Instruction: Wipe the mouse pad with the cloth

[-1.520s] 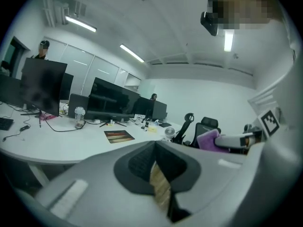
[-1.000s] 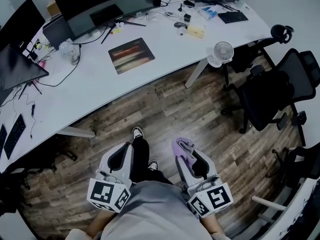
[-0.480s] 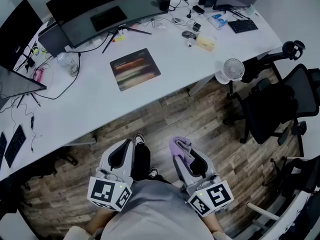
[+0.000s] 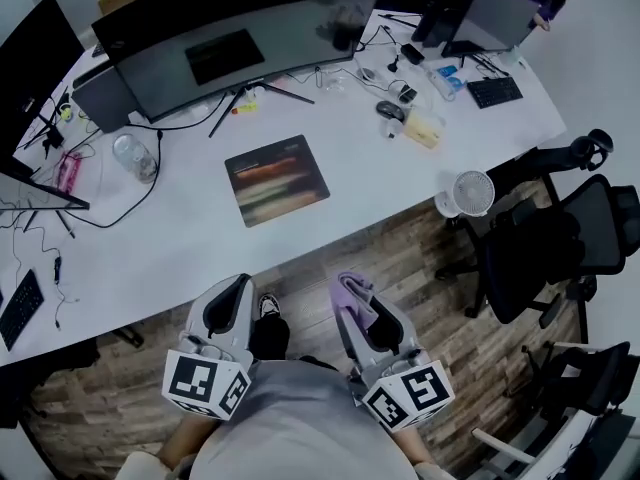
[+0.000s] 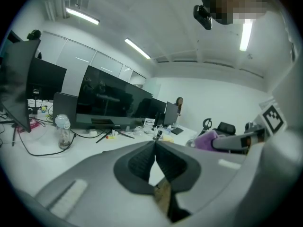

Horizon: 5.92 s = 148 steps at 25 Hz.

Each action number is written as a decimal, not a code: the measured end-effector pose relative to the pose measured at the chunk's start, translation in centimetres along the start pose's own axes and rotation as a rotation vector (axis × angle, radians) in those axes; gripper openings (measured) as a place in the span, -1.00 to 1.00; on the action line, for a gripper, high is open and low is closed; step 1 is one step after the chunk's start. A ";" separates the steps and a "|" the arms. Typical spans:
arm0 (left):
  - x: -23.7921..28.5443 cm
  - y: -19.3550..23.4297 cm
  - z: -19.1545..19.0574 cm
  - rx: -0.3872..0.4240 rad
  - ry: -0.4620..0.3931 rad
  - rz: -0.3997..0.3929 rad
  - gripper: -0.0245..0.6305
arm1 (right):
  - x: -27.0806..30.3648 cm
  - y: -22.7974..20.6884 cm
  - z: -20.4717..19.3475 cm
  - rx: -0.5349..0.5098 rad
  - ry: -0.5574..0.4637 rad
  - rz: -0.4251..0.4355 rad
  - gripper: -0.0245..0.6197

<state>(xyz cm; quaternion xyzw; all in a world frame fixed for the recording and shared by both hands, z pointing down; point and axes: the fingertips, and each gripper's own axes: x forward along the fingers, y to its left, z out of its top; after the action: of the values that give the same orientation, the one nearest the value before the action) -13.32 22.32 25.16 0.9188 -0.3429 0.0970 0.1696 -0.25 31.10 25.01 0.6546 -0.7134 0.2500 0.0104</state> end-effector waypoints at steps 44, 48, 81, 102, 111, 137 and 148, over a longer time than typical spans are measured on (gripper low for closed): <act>19.4 8.9 6.1 -0.087 -0.058 0.357 -0.93 | 25.1 -13.2 9.1 -0.006 0.193 0.313 -0.43; 20.3 9.3 5.7 -0.091 -0.048 0.388 -0.93 | 27.1 -14.1 7.9 0.009 0.238 0.333 -0.45; 22.0 15.3 2.9 -0.172 0.079 0.340 -0.93 | 40.5 -17.1 0.0 0.066 0.396 0.171 -0.43; 19.8 17.1 2.0 -0.202 0.083 0.357 -0.93 | 44.9 -19.6 -6.2 0.101 0.482 0.003 -0.44; 18.8 17.8 2.0 -0.213 0.072 0.362 -0.93 | 45.2 -19.3 -6.4 0.095 0.476 -0.012 -0.44; 17.7 18.2 1.6 -0.250 0.054 0.333 -0.93 | 46.2 -15.6 -7.5 0.102 0.513 0.018 -0.44; 16.3 19.0 1.3 -0.245 0.063 0.361 -0.93 | 46.7 -13.9 -7.9 0.101 0.517 0.035 -0.44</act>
<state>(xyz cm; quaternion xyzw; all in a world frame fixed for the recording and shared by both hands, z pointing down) -13.71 -1.35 33.41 0.8115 -0.5056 0.1122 0.2707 3.64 -9.62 52.71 0.5562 -0.6850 0.4441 0.1552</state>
